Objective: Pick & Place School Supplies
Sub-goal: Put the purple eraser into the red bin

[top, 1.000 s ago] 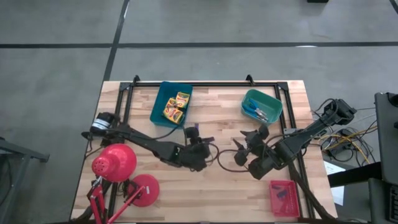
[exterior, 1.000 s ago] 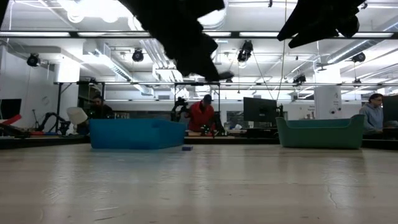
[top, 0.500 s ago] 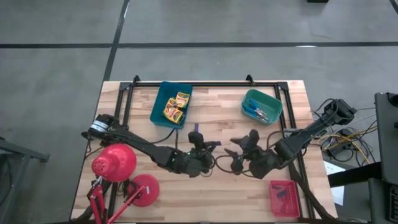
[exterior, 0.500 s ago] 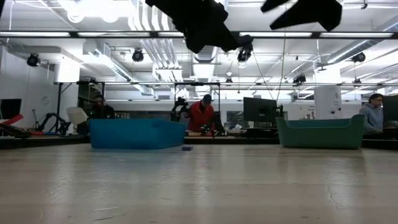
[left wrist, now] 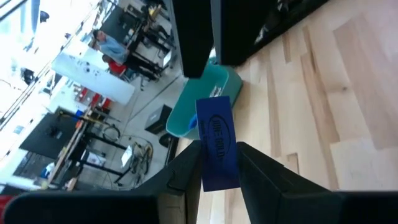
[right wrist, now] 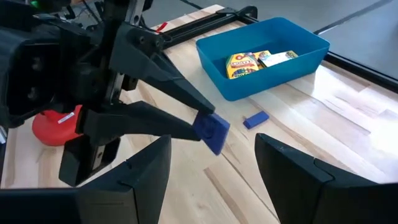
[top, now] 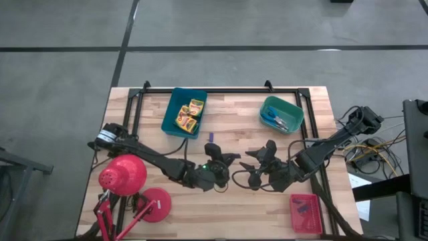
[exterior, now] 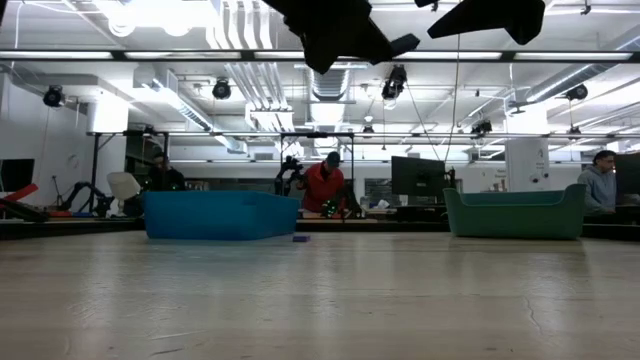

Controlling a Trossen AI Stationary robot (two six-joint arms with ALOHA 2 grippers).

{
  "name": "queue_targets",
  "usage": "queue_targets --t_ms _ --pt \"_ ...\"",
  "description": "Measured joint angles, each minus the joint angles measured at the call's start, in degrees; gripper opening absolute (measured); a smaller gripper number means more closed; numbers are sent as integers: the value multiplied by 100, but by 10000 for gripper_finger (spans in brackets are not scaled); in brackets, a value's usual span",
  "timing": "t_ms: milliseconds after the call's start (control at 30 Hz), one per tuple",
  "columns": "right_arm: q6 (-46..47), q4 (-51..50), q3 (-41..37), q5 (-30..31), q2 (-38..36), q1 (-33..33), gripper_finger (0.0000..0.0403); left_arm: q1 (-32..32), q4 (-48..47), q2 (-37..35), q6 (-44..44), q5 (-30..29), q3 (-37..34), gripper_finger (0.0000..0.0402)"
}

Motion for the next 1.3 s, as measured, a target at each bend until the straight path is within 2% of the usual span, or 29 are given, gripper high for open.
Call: queue_targets --t_ms 267,533,767,1300 --pt "-57 0 -2 0 2 2 228 0 560 0 398 313 0 99" --pt "-195 0 -1 -73 2 2 215 2 613 0 439 579 0 99" --pt "-203 -2 -2 -146 2 2 166 9 814 0 568 572 -2 99" --pt "-343 -1 -2 -104 7 2 29 9 802 0 572 560 -2 99"
